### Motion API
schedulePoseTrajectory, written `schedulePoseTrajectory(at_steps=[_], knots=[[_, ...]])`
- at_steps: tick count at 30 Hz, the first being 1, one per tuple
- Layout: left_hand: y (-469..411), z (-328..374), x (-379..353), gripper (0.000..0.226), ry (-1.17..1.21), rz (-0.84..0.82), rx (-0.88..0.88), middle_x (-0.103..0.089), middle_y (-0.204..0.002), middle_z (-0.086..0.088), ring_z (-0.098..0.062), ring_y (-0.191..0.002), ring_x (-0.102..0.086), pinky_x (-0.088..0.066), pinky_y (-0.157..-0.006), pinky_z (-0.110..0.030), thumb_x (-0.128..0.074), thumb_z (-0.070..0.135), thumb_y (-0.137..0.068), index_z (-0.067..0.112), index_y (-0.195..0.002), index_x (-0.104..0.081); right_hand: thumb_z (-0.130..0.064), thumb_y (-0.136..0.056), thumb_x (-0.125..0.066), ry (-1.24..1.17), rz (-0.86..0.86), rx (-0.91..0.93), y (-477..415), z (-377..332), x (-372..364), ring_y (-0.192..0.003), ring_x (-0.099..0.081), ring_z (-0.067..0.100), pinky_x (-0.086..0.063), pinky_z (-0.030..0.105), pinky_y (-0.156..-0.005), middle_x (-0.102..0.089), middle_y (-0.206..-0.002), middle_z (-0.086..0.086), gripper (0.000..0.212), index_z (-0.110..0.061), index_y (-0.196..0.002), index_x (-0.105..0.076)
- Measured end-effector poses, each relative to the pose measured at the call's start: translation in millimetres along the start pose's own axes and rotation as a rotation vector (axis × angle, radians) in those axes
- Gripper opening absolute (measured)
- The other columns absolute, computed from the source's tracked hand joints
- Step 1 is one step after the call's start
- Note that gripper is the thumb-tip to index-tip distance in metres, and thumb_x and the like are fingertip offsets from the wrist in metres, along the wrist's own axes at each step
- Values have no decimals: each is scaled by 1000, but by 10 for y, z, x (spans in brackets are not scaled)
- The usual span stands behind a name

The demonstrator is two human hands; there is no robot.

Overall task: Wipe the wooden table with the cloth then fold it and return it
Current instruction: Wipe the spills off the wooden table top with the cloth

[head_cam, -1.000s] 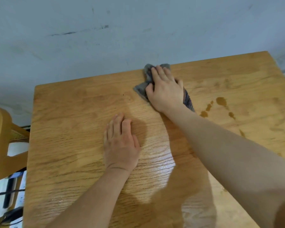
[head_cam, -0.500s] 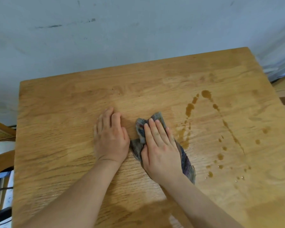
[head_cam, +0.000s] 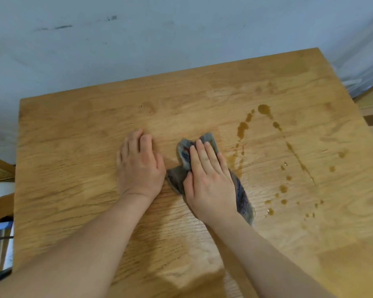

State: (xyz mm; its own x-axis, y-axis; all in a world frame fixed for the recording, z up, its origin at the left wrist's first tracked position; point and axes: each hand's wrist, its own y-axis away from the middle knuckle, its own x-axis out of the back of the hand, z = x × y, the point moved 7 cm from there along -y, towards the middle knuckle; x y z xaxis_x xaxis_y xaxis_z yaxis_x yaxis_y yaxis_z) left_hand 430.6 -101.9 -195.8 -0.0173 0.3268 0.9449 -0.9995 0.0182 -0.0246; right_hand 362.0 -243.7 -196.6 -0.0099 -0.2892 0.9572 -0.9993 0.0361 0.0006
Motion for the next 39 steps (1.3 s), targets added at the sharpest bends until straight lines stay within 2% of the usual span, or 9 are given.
schedulePoseTrajectory(at_steps=[6, 12, 16, 19, 24, 28, 32, 35, 39], knots=[[8, 20, 23, 36, 0, 0, -16, -43, -140, -13, -33, -131, -36, -29, -108, -47, -46, 19, -85, 11, -120, -51, -30, -98, -36, 11, 4, 46, 886, 285, 108, -146, -25, 20, -24, 44, -118, -34, -155, 5, 53, -8, -146, -42], [61, 74, 0, 40, -66, -78, -54, -32, -147, -15, -34, -136, -27, -22, -113, -49, -41, 20, -91, 10, -129, -40, -28, -95, -33, 16, 77, -213, 520, 254, 73, -146, -26, 26, -21, 47, -119, -35, -154, 14, 57, -3, -147, -38], [283, 223, -41, 52, -74, -178, -45, -12, -158, -10, -28, -145, -9, -7, -118, -46, -32, 30, -97, 15, -146, -23, -26, -96, -36, 12, 26, -61, 556, 130, 1, -146, -25, 26, -20, 48, -120, -34, -154, 14, 56, -2, -146, -38], [638, 596, -139, 56, -73, -252, -172, -4, -160, -7, -24, -146, -1, -1, -118, -44, -28, 35, -99, 18, -150, -15, -27, -97, -36, 29, 1, 7, 942, 445, 118, -147, -25, 23, -23, 46, -118, -33, -155, 10, 54, -5, -146, -40], [912, 799, -272, 60, -114, -306, -217, 6, -160, -8, -22, -146, 11, 4, -119, -44, -20, 36, -98, 15, -153, -3, -30, -96, -30, 75, 85, -288, 1498, 1351, 396, -145, -28, 24, -21, 45, -117, -34, -154, 10, 57, -5, -146, -40], [900, 772, -258, 61, -143, -310, -234, 7, -160, -6, -21, -146, 11, 1, -119, -44, -18, 39, -98, 17, -153, -1, -29, -92, -31, 58, 130, -534, 1370, 1162, 330, -146, -25, 27, -21, 48, -118, -32, -155, 14, 62, -2, -148, -35], [920, 818, -261, 62, -150, -316, -195, 7, -160, -5, -20, -146, 11, 3, -119, -44, -20, 40, -99, 17, -152, -1, -28, -89, -33, 20, 71, -262, 1149, 397, 113, -145, -29, 22, -26, 46, -118, -37, -153, 9, 61, -7, -146, -41], [922, 794, -222, 62, -142, -332, -213, 8, -161, -3, -18, -146, 11, 3, -119, -42, -20, 43, -99, 20, -153, 0, -28, -92, -40, -8, 34, -116, 1238, 597, 194, -145, -27, 15, -24, 43, -119, -39, -153, 1, 55, -14, -144, -46], [897, 692, -179, 63, -145, -350, -321, 8, -161, -1, -17, -147, 9, 1, -118, -40, -15, 50, -97, 25, -153, 2, -36, -97, -29, 59, 105, -402, 1565, 1497, 426, -148, -20, 16, -17, 45, -120, -30, -157, 0, 57, -16, -149, -38]])
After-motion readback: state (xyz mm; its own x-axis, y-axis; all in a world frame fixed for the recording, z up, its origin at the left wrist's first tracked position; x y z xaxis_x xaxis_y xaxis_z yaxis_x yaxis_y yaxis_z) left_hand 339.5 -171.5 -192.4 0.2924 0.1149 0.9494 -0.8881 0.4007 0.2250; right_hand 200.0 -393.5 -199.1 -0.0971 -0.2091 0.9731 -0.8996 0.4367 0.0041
